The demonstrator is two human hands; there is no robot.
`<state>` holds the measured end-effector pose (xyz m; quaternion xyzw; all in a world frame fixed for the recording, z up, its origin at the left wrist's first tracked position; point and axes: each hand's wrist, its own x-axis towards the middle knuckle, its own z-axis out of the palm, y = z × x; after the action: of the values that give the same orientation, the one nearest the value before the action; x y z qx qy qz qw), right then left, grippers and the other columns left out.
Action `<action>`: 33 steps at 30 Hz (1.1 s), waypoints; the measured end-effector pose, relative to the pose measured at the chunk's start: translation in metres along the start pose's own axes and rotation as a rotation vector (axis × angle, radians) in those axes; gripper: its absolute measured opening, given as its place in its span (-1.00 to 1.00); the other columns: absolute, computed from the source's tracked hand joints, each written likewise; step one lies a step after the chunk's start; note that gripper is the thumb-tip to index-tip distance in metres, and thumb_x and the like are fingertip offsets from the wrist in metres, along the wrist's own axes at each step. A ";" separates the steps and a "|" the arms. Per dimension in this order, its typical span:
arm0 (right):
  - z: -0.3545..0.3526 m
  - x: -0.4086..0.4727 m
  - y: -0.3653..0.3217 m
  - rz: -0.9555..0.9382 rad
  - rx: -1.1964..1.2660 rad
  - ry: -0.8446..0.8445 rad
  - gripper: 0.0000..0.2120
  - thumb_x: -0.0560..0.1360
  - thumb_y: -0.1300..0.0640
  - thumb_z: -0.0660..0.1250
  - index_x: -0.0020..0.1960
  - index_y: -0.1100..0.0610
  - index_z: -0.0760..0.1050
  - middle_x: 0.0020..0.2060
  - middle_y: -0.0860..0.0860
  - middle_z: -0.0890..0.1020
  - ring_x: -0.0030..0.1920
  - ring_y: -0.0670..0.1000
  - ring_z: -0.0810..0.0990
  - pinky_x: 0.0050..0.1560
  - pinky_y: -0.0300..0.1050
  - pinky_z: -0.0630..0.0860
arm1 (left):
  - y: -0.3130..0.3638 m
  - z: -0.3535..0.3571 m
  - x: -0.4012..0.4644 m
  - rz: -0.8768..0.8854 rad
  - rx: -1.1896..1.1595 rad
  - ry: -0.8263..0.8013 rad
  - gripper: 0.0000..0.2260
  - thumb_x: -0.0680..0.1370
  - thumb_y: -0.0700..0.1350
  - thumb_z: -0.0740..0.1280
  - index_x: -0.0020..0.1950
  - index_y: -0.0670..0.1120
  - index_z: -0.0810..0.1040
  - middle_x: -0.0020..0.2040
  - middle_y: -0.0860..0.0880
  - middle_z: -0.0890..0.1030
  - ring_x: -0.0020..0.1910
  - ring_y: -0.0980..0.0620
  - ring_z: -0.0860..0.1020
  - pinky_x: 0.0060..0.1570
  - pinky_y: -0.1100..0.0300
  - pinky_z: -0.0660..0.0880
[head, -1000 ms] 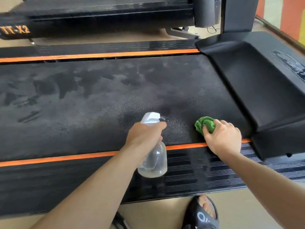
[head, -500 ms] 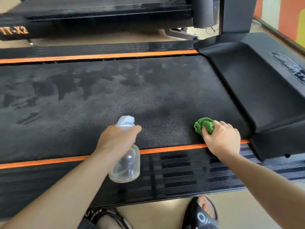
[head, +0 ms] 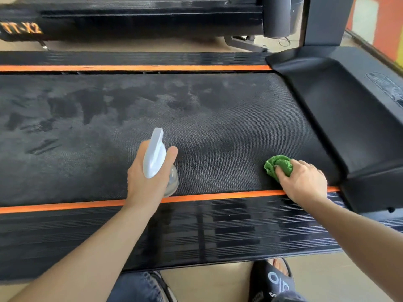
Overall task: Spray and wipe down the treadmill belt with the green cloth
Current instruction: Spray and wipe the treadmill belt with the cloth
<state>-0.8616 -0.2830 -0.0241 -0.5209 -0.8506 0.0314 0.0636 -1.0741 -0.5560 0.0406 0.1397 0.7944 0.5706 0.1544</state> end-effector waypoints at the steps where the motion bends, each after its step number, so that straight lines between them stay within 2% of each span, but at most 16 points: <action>1: -0.001 0.006 -0.005 0.044 0.041 -0.019 -0.60 0.54 -0.21 0.21 -0.06 0.12 0.56 -0.08 0.13 0.65 0.01 0.25 0.59 0.06 0.07 0.48 | -0.010 0.002 0.002 0.001 0.037 0.031 -0.79 0.59 0.10 0.47 0.18 0.13 0.58 -0.13 0.26 0.61 -0.08 0.25 0.58 -0.01 0.30 0.49; 4: 0.003 0.022 -0.036 0.098 0.085 -0.036 -0.56 0.56 -0.22 0.17 0.01 0.14 0.57 -0.01 0.16 0.64 0.04 0.27 0.59 0.07 0.08 0.49 | -0.037 0.008 0.004 -0.076 0.054 0.133 -0.72 0.52 0.14 0.51 0.13 0.02 0.63 -0.05 0.12 0.65 0.03 -0.03 0.62 0.18 0.00 0.54; 7: 0.007 0.019 -0.075 0.041 0.054 -0.030 -0.53 0.57 -0.21 0.18 0.06 0.17 0.59 0.05 0.17 0.63 0.06 0.28 0.59 0.07 0.08 0.50 | -0.049 0.011 0.002 -0.103 0.112 0.168 -0.66 0.53 0.13 0.51 0.21 -0.02 0.61 0.02 0.04 0.63 0.10 -0.08 0.60 0.21 -0.02 0.53; 10: 0.008 -0.004 -0.112 -0.187 0.078 -0.113 -0.55 0.55 -0.24 0.21 0.07 0.12 0.62 0.04 0.09 0.65 0.07 0.22 0.62 0.04 0.02 0.54 | -0.049 0.016 0.005 -0.132 0.226 0.219 -0.53 0.53 0.22 0.47 0.32 -0.02 0.57 0.06 0.07 0.56 0.16 -0.14 0.58 0.22 -0.06 0.49; 13: 0.010 -0.037 -0.142 -0.475 0.109 -0.159 -0.60 0.53 -0.24 0.25 -0.07 0.09 0.59 -0.08 0.03 0.65 -0.01 0.16 0.62 -0.06 -0.01 0.52 | -0.048 0.019 0.006 -0.146 0.227 0.222 -0.51 0.52 0.23 0.46 0.32 -0.04 0.57 0.06 0.04 0.57 0.20 -0.22 0.59 0.21 -0.09 0.51; 15: 0.008 -0.033 -0.138 -0.601 0.104 -0.176 -0.60 0.54 -0.27 0.22 -0.13 0.06 0.54 -0.14 -0.01 0.63 -0.07 0.12 0.63 -0.13 -0.04 0.52 | -0.047 0.018 0.007 -0.138 0.236 0.219 -0.52 0.51 0.23 0.47 0.29 -0.04 0.57 0.04 0.06 0.55 0.18 -0.21 0.59 0.21 -0.10 0.52; 17: 0.006 -0.009 -0.110 -0.695 -0.011 -0.137 -0.54 0.53 -0.32 0.11 -0.13 0.03 0.54 -0.17 -0.03 0.62 -0.10 0.12 0.64 -0.16 -0.05 0.55 | -0.048 0.018 0.006 -0.133 0.227 0.217 -0.52 0.49 0.21 0.49 0.27 -0.04 0.57 0.02 0.07 0.54 0.12 -0.16 0.58 0.21 -0.09 0.53; 18: 0.004 0.009 -0.088 -0.654 -0.053 -0.094 -0.50 0.52 -0.34 0.07 -0.10 0.03 0.55 -0.16 -0.02 0.62 -0.08 0.13 0.65 -0.14 -0.03 0.58 | -0.047 0.018 0.006 -0.131 0.218 0.219 -0.53 0.49 0.20 0.51 0.26 -0.04 0.57 0.02 0.07 0.53 0.08 -0.12 0.56 0.21 -0.07 0.52; 22: -0.015 0.046 -0.029 -0.097 -0.078 -0.080 -0.53 0.56 -0.26 0.19 0.10 0.10 0.61 0.04 0.12 0.67 0.07 0.23 0.62 0.04 0.05 0.56 | -0.045 0.019 0.005 -0.116 0.221 0.230 -0.57 0.46 0.17 0.54 0.21 0.03 0.53 0.01 0.08 0.51 0.01 -0.03 0.49 0.09 0.05 0.46; 24: -0.012 0.035 -0.055 -0.058 -0.080 -0.130 -0.50 0.56 -0.27 0.19 0.05 0.15 0.61 0.04 0.16 0.67 0.06 0.25 0.63 0.04 0.05 0.55 | -0.045 0.020 0.006 -0.124 0.233 0.234 -0.51 0.46 0.18 0.55 0.27 -0.02 0.55 0.03 0.08 0.51 0.04 -0.08 0.53 0.11 0.02 0.49; 29: -0.002 -0.030 -0.166 -0.493 -0.029 -0.279 -0.54 0.57 -0.29 0.16 0.01 0.07 0.58 0.01 0.06 0.67 0.07 0.18 0.63 -0.04 -0.03 0.51 | -0.043 0.020 0.005 -0.117 0.235 0.223 -0.51 0.47 0.15 0.55 0.28 -0.07 0.55 0.02 0.05 0.50 0.16 -0.25 0.59 0.20 -0.12 0.52; 31: -0.002 -0.036 -0.172 -0.631 0.027 -0.251 -0.58 0.57 -0.28 0.18 -0.04 0.06 0.56 -0.04 0.02 0.65 0.02 0.15 0.62 -0.08 -0.03 0.50 | -0.042 0.021 0.006 -0.123 0.250 0.214 -0.51 0.48 0.17 0.53 0.29 -0.05 0.55 0.03 0.06 0.50 0.16 -0.25 0.59 0.19 -0.10 0.51; 33: 0.000 -0.026 -0.149 -0.761 -0.002 -0.173 -0.60 0.55 -0.27 0.20 -0.08 0.05 0.56 -0.11 0.00 0.65 -0.05 0.14 0.64 -0.12 -0.03 0.54 | -0.043 0.021 0.006 -0.128 0.258 0.216 -0.50 0.48 0.19 0.52 0.31 -0.03 0.55 0.04 0.08 0.50 0.17 -0.23 0.59 0.20 -0.10 0.51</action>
<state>-0.9817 -0.3741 -0.0080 -0.1637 -0.9853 0.0485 -0.0018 -1.0728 -0.5494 -0.0073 0.0452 0.8802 0.4648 0.0850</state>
